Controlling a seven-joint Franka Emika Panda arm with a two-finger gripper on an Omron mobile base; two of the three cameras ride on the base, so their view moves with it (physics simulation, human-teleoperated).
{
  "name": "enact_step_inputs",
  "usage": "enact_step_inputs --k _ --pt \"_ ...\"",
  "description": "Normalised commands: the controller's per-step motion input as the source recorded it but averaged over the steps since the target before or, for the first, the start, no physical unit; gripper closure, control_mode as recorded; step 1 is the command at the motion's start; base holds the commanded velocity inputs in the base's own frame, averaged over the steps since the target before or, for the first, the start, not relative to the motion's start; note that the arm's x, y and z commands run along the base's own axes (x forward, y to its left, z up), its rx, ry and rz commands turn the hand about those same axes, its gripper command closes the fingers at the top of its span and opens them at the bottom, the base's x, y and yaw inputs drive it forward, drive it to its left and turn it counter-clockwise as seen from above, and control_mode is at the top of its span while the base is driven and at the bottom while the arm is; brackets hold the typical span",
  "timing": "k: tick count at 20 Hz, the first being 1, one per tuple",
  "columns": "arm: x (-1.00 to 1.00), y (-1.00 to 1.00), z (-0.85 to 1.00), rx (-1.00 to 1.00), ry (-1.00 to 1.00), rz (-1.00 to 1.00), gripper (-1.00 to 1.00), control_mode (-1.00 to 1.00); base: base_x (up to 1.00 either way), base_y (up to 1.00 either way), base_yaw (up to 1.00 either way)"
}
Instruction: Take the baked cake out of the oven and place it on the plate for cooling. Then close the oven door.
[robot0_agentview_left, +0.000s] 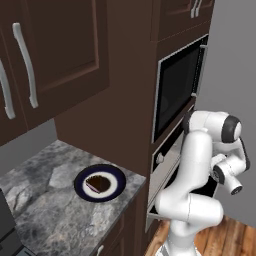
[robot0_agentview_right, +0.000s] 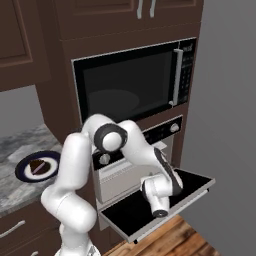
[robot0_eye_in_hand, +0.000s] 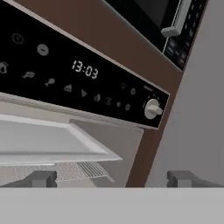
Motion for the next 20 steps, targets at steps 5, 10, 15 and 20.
enact_step_inputs --k 5,10,15,20 --pt "-0.60 -0.31 0.66 -0.21 0.20 -0.10 -1.00 -1.00 0.00 0.00 0.00" --pt "-0.59 -0.35 0.38 -0.19 0.33 -0.01 -1.00 -1.00 0.00 0.00 0.00" --pt "-0.62 -0.10 0.26 -0.16 0.27 0.01 -1.00 -1.00 0.00 0.00 0.00" --pt "-0.77 -0.23 0.11 -0.03 0.17 0.06 -1.00 -1.00 0.00 0.00 0.00"
